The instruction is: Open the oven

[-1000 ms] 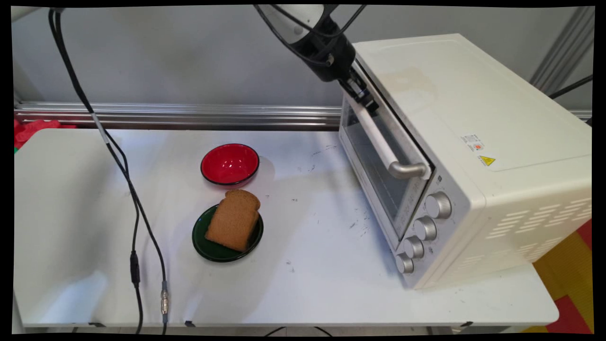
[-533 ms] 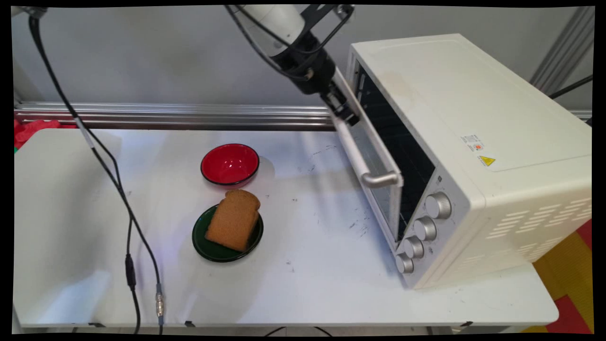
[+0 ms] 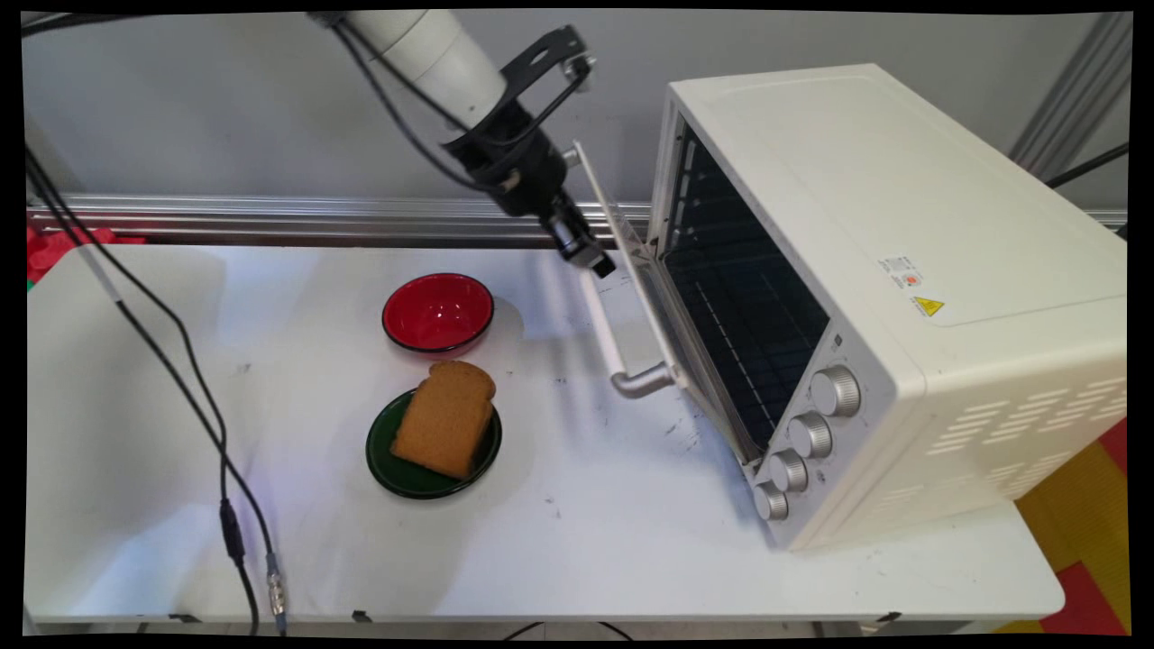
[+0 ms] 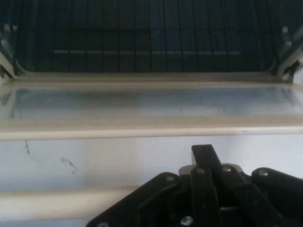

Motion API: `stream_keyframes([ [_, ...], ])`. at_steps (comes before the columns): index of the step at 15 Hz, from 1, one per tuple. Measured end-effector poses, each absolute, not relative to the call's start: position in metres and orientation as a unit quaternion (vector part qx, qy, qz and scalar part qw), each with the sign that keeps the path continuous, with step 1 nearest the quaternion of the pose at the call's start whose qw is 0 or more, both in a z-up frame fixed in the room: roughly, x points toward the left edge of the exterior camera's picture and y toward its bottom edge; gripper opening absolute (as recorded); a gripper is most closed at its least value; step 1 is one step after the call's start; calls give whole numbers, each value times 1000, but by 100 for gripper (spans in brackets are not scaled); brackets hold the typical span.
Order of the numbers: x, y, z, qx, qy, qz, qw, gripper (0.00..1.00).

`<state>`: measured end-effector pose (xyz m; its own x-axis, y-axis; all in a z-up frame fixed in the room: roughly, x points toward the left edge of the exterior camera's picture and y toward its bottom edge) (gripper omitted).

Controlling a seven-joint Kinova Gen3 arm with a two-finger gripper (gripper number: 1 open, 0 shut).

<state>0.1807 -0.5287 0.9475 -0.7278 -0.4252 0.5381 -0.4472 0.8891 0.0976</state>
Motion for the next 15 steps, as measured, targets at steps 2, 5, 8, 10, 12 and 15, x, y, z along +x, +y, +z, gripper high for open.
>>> stream_keyframes([
  [2,189,-525,941,234,-929,19,286,0],
  [5,204,-516,924,230,-930,17,287,0],
  [8,214,-510,908,227,-930,17,289,0],
  [10,222,-506,895,219,-931,20,291,0],
  [12,227,-504,885,214,-932,25,292,0],
  [15,233,-501,869,208,-932,32,295,0],
])
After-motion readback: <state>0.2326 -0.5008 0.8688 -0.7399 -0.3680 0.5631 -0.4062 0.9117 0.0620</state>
